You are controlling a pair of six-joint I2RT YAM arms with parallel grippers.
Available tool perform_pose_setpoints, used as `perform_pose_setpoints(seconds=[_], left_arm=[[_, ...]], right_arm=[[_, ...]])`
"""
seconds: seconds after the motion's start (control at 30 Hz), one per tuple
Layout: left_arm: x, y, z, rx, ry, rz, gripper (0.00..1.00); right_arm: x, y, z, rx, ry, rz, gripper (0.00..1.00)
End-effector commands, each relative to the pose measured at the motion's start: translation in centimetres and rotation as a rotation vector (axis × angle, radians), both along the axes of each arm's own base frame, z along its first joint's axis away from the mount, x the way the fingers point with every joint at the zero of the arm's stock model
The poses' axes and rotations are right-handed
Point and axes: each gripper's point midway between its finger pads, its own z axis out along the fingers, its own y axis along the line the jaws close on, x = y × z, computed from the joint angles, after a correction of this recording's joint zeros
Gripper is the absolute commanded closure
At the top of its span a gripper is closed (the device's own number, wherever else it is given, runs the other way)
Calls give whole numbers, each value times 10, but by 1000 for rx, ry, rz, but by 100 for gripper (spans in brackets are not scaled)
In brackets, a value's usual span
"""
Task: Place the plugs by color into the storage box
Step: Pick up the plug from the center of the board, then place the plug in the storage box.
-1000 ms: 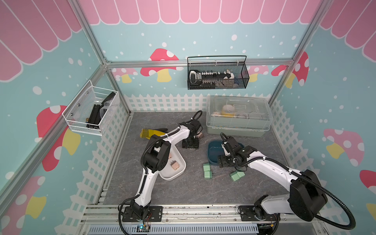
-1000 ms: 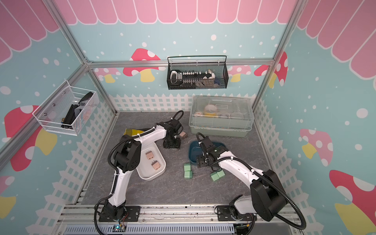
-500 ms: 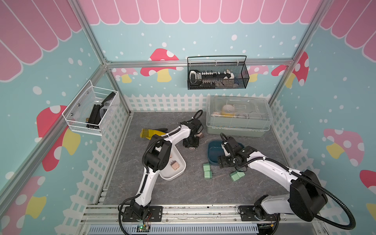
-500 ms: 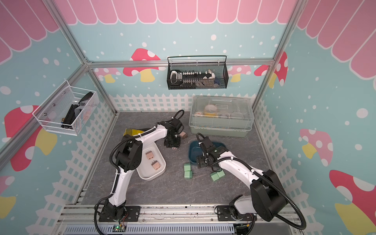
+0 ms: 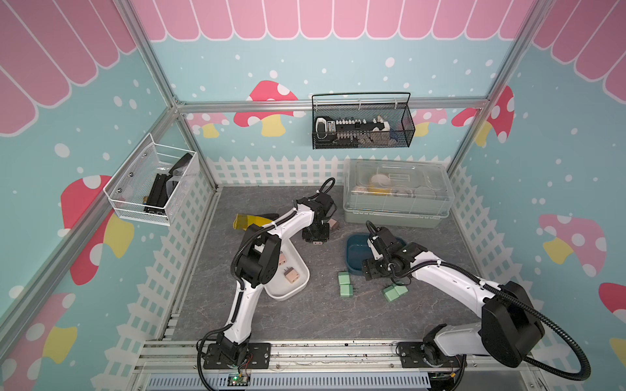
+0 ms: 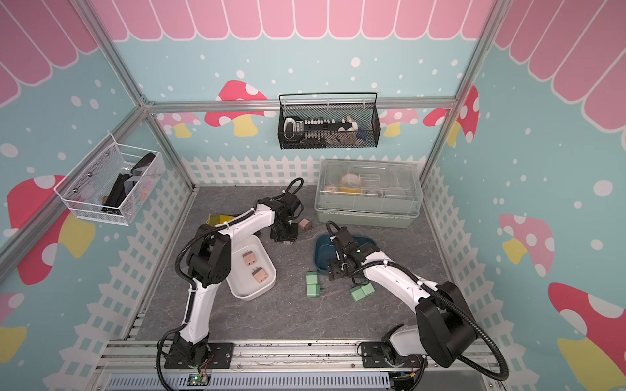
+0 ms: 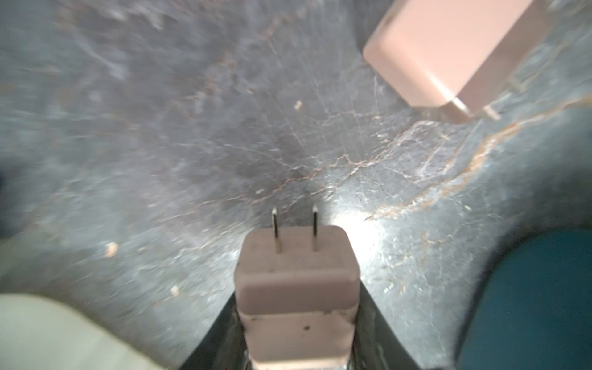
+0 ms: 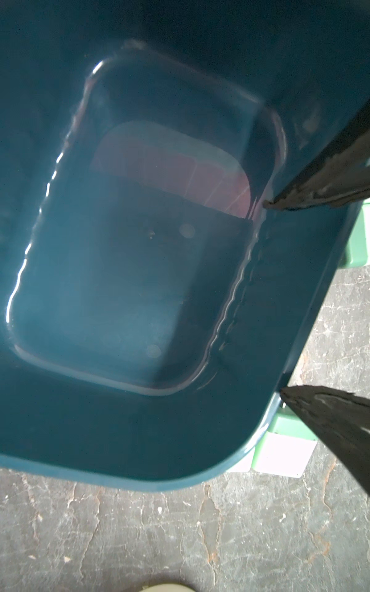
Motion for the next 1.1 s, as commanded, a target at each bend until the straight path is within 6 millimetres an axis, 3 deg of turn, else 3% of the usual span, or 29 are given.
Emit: perform_pose_setpoints(seconds=[0.0,0.13,0.27,0.43,0.57,0.8,0.93,1.07], left_arm=[[7,19,43,-18,-75,62,61],[1,40,62,-20,-96,99,61],[-18,73,78,-10,-104,147,61],[-50,133,85,31,-101,246,61],[-78,158,70,58,-54,280,61],[-110,167,23,61,15,335,61],[-116,172,1,86,38,370,61],[-108,176,-11,118,45,413,60]], right_arm=[[10,4,3,2,-15,12,17],[13,9,3,14,-12,16,17],[15,12,2,26,-8,15,17],[18,16,0,39,-8,15,17],[21,22,-4,51,2,21,17],[22,25,-3,66,3,25,17],[20,23,-4,61,8,24,17],[16,20,-5,54,11,24,17]])
